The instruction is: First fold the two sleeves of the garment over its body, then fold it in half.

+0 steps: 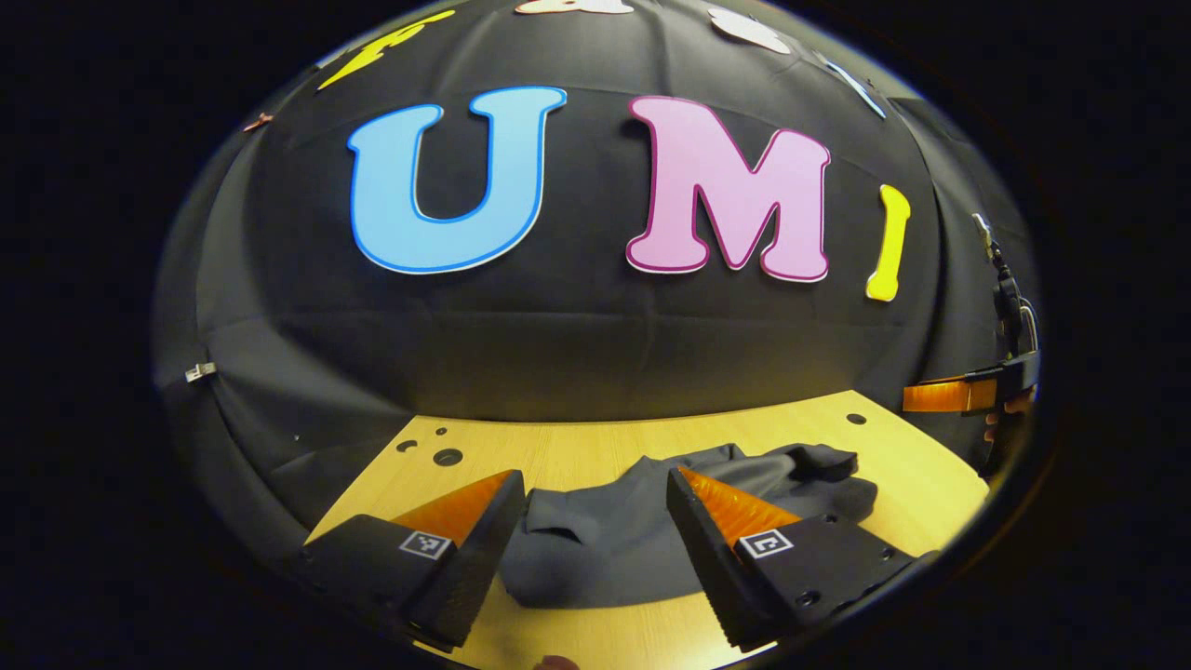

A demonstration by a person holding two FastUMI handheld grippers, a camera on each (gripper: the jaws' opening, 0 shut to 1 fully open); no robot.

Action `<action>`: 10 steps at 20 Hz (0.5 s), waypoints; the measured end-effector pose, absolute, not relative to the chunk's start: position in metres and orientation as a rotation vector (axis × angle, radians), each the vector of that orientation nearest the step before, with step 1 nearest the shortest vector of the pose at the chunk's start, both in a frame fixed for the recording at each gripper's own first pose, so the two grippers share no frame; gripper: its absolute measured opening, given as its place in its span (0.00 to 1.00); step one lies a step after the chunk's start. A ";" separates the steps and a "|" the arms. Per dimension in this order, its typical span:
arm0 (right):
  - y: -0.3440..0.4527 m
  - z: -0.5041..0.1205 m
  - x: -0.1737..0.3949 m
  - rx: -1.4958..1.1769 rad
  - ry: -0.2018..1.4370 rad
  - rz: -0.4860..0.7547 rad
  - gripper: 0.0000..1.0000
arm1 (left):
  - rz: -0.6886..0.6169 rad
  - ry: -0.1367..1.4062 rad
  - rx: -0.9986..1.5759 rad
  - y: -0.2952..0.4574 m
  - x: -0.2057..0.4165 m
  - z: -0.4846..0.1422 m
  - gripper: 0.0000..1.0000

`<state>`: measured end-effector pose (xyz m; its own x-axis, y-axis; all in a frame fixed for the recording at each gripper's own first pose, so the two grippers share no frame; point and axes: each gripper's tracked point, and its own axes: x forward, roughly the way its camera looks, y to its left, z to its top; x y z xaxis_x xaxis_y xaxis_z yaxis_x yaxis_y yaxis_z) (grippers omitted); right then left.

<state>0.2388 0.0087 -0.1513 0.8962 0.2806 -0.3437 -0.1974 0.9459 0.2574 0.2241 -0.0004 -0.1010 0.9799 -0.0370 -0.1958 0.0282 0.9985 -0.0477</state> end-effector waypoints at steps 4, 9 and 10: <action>0.029 -0.130 0.197 0.227 0.363 0.306 0.87 | -0.037 0.207 -0.042 0.005 0.176 -0.098 0.96; 0.056 -0.124 0.145 0.214 0.359 0.412 0.87 | -0.051 0.226 -0.030 0.006 0.126 -0.096 0.96; 0.057 -0.126 0.136 0.216 0.371 0.423 0.88 | -0.050 0.229 -0.027 0.005 0.117 -0.096 0.96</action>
<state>0.1357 0.0567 -0.1257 0.8464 0.4365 -0.3051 -0.3587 0.8907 0.2793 0.1169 0.0046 -0.0958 0.9728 -0.0529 -0.2257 0.0466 0.9984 -0.0328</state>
